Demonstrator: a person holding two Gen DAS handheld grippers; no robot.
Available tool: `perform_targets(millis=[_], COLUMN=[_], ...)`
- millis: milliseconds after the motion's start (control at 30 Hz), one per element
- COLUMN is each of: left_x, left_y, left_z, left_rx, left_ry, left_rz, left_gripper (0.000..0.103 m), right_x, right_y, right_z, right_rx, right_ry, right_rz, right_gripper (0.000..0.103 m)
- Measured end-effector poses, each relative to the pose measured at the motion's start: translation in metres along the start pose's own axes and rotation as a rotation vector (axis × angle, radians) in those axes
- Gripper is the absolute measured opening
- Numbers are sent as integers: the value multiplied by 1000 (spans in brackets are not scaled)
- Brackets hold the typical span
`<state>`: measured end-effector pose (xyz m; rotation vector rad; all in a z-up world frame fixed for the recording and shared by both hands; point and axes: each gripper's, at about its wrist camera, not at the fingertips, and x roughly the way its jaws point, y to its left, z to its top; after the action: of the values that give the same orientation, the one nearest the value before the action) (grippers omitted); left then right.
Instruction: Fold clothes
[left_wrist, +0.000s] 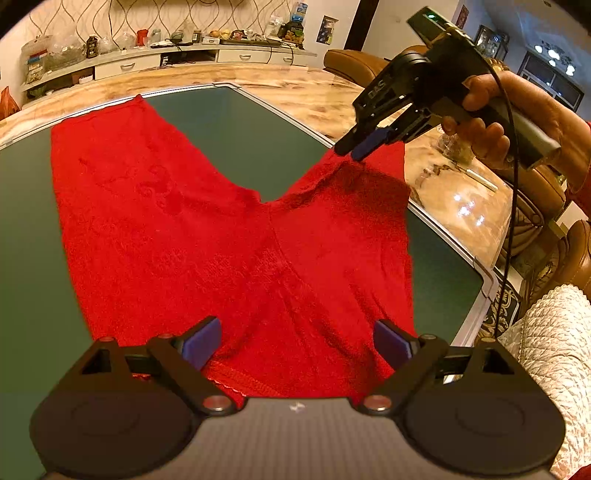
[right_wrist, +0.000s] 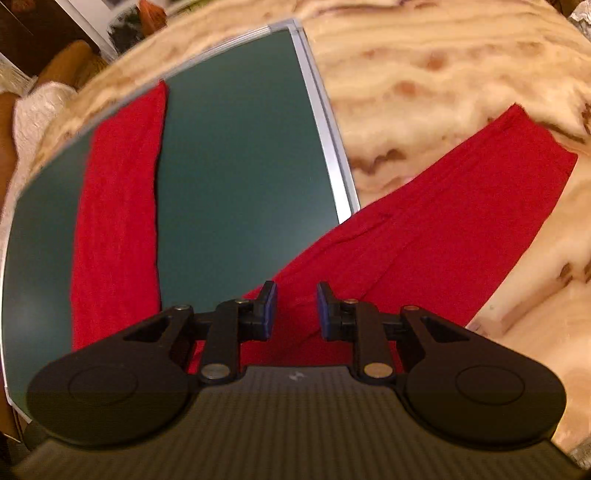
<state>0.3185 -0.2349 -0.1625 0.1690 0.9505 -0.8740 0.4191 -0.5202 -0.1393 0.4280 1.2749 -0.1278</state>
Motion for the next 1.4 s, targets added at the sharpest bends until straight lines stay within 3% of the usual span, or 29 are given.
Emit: perform_targets(millis=[200,300,333,567,700,900,1000,1133,1233,1400], left_x=[-1,-2,-2,-4,-4,-3,-3,-3,-2,-2], left_y=[2,3,4,6,5,4,4,4,2,1], left_z=[-2,-3,-4,-5,-6,-6,-6,-5,-5,-5], left_rx=[0,2,1,0,3,11,8,3,9,4], left_ry=[-11,-16,-18,-27,-28,-27,-24,-21,-17,-14], left_rz=[-8,-14,-17,-29,-30,-26,-25,-25,-20,-16], left_gripper=[94,94,94,94,94,94,94,95,96,96], right_x=[15,15,14,4,11,17,18,1,-6,7], right_y=[17,22,21,4,-16,-34,-38,-26,-18,-15], right_z=[3,2,3,12,19,26,29,29,31,40], right_rx=[-40,-80,-74,73,230,311,305,180,97,107], right_ry=[61,56,53,-8,-12,-89,-98,-128,-125,-77], right_rz=[-92,-124,-114,36,97,184,161,89,-9,-23], right_gripper=[26,10,5,5,12,13,13,13,13,13])
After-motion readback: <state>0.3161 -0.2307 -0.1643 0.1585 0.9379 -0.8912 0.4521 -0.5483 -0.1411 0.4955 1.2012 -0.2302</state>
